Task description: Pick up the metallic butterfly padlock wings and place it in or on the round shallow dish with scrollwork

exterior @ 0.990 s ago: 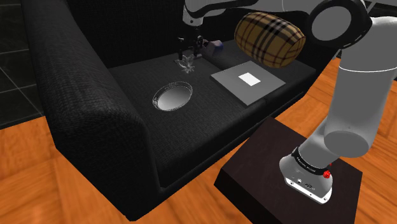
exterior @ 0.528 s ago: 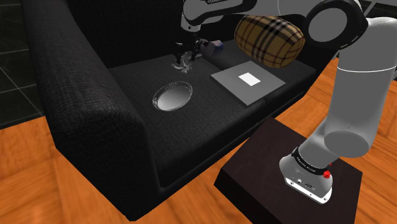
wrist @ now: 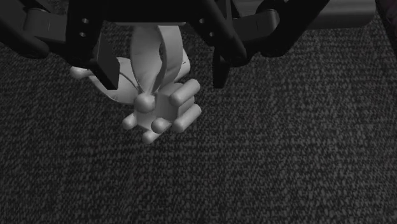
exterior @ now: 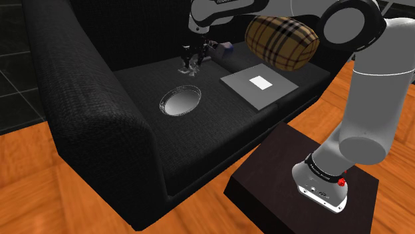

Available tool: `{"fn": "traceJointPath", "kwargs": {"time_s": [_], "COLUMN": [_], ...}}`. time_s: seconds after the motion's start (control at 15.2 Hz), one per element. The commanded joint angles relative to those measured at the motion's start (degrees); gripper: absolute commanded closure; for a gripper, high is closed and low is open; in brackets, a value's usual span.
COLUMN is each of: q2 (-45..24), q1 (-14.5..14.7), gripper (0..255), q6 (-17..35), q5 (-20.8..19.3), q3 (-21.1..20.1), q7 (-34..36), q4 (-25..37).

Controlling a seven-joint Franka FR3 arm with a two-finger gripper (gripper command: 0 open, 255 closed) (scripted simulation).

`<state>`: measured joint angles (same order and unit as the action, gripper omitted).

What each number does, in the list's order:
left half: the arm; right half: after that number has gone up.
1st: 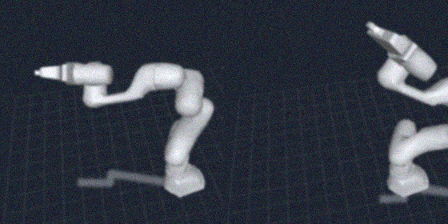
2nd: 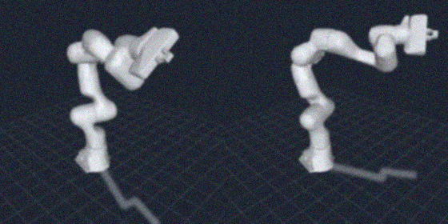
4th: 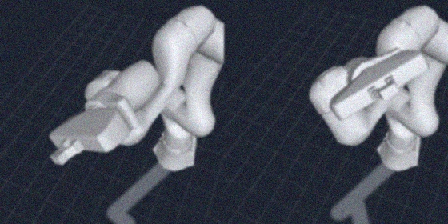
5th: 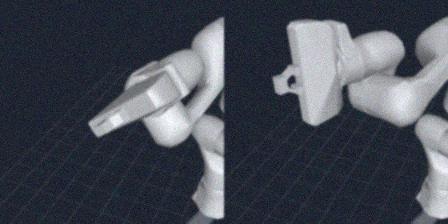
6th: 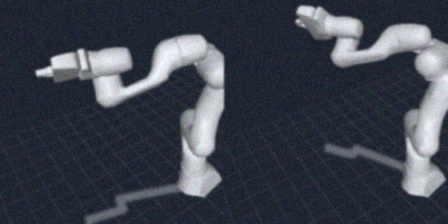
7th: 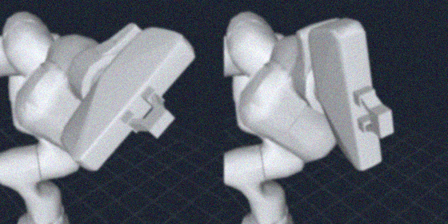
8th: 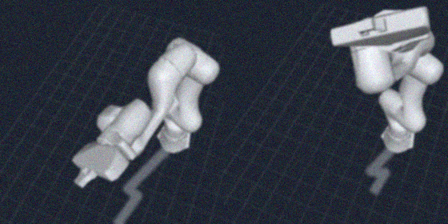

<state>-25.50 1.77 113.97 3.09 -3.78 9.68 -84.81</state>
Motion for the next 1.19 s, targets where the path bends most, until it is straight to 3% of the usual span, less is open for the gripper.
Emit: {"fn": "traceJointPath", "kwargs": {"time_s": [0.0,0.4,0.46,1.12], "q2": [-0.6,-3.4,-0.6,0.5], "q1": [-0.3,-0.9,0.0,0.0], "gripper": [255,255,255,255], "q6": [-0.2,-2.1,-0.4,-7.5], "q5": [-0.7,-0.8,-0.4,-0.5], "q3": [0.4,0.7,0.9,0.9], "q7": [0.1,-0.8,-0.2,0.2], "q4": [-0.5,4.1,-0.4,5.7]}}
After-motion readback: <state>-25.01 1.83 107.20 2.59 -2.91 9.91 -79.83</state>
